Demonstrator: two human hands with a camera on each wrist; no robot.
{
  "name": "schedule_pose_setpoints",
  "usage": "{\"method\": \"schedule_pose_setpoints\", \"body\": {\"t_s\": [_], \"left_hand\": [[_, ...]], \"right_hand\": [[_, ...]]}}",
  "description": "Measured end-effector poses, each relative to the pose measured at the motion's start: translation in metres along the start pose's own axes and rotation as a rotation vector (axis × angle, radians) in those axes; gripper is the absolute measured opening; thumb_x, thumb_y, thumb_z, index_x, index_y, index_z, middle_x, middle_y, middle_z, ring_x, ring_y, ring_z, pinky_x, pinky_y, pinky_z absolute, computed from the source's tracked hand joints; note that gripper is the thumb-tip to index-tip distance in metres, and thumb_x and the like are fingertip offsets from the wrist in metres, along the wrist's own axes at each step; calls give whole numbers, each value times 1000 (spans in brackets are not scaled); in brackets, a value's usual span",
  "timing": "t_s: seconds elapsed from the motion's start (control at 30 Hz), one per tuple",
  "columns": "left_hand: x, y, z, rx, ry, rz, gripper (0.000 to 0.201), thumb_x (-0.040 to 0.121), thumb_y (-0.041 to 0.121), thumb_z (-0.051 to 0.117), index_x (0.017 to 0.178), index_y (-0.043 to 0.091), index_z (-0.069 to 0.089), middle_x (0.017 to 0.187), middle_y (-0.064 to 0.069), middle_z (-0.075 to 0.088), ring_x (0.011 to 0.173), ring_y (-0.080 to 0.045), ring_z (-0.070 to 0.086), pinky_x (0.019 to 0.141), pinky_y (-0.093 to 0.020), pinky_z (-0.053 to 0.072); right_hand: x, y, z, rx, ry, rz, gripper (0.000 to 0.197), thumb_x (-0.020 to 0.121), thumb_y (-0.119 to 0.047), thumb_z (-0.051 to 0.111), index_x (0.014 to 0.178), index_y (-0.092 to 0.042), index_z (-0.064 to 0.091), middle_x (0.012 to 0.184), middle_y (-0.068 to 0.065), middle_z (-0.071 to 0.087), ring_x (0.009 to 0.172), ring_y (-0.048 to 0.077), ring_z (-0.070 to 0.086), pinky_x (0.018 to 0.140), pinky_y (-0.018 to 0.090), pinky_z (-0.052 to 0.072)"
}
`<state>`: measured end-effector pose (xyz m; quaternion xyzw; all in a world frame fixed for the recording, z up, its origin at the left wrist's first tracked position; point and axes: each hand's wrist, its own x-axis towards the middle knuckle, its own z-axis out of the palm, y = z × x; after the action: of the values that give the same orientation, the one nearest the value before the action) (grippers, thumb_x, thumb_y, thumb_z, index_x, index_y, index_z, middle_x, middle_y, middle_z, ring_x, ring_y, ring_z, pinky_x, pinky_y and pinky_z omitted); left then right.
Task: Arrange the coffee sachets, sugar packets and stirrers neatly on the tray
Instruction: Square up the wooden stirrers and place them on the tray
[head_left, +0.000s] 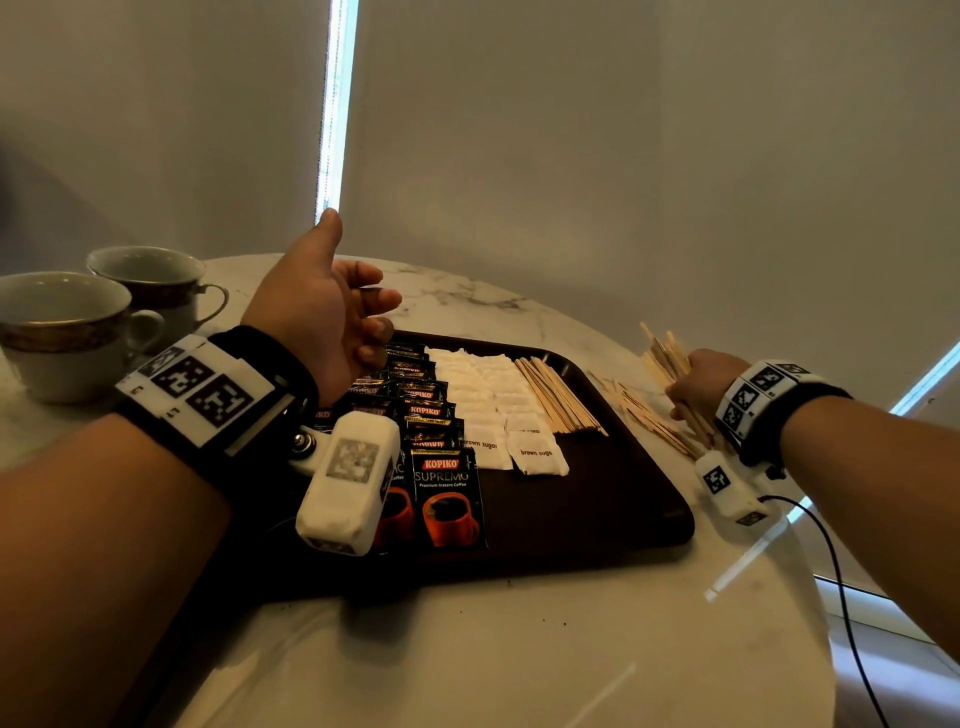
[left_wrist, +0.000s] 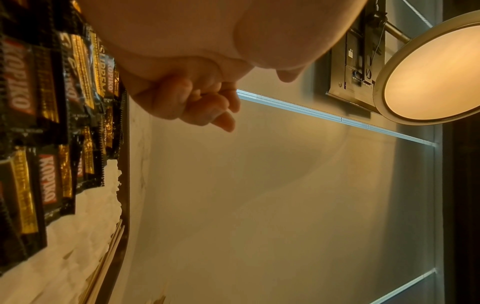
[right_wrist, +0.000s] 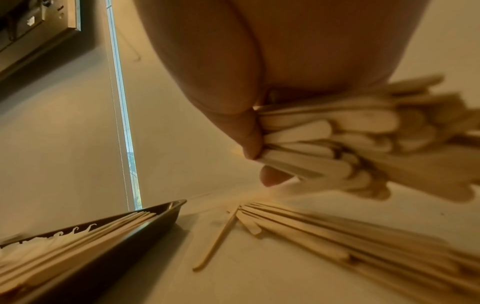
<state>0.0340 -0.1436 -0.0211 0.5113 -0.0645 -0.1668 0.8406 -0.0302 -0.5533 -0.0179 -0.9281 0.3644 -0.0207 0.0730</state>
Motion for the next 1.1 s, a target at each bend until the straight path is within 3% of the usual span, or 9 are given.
{"method": "schedule_pose_setpoints", "body": {"t_s": [0.2, 0.33, 0.6, 0.77, 0.83, 0.93, 1.0, 1.1], "left_hand": [[0, -1, 0, 4, -5, -1, 55, 96, 70, 32, 91, 18, 51, 72, 0, 57, 51, -11, 42, 47, -26, 30], [0, -2, 0, 7, -13, -2, 56, 96, 71, 32, 91, 18, 51, 73, 0, 57, 51, -11, 42, 46, -25, 31], [2, -2, 0, 2, -20, -2, 55, 96, 70, 33, 91, 18, 50, 73, 0, 57, 51, -11, 42, 45, -25, 31], [3, -4, 0, 30, -36, 2, 43, 95, 62, 47, 93, 19, 51, 71, 2, 58, 52, -11, 45, 46, -26, 33], [4, -4, 0, 42, -54, 11, 36, 94, 55, 55, 95, 19, 52, 73, 3, 58, 54, -11, 46, 47, -26, 34], [2, -7, 4, 83, -102, 48, 30, 90, 44, 66, 102, 18, 56, 80, 2, 58, 59, -10, 50, 51, -25, 37], [-2, -9, 9, 133, -160, 89, 43, 82, 42, 73, 112, 15, 58, 89, 0, 60, 69, -11, 54, 56, -24, 42], [-9, -9, 14, 241, -285, 123, 60, 76, 46, 76, 124, 14, 60, 106, -3, 64, 89, -17, 58, 71, -30, 48]], "right_hand": [[-10, -1, -1, 134, 9, -2, 21, 90, -25, 70, 103, -12, 60, 82, 4, 74, 75, 20, 70, 67, 32, 52], [-11, -2, 0, 263, 135, 1, 26, 97, -33, 60, 111, -11, 57, 88, 10, 69, 75, 25, 67, 62, 33, 52], [-18, -4, -5, 357, 193, 26, 29, 97, -31, 59, 120, -14, 53, 91, 12, 67, 76, 27, 66, 63, 37, 54], [-35, -22, -14, 646, 207, -72, 20, 97, -28, 60, 114, -17, 56, 96, 11, 67, 80, 25, 66, 67, 42, 59], [-50, -41, -20, 825, 80, -137, 17, 97, -24, 61, 112, -18, 58, 98, 11, 65, 77, 23, 63, 72, 43, 60], [-87, -80, -26, 1120, -312, -261, 21, 97, -12, 58, 117, -12, 55, 92, 7, 56, 64, 16, 55, 63, 34, 53], [-113, -104, -24, 1183, -568, -369, 27, 94, -7, 59, 120, -9, 53, 87, 6, 55, 60, 15, 52, 58, 32, 51], [-145, -131, -17, 1167, -975, -566, 30, 82, -7, 65, 110, -9, 56, 82, 5, 53, 56, 13, 50, 53, 28, 48]]}}
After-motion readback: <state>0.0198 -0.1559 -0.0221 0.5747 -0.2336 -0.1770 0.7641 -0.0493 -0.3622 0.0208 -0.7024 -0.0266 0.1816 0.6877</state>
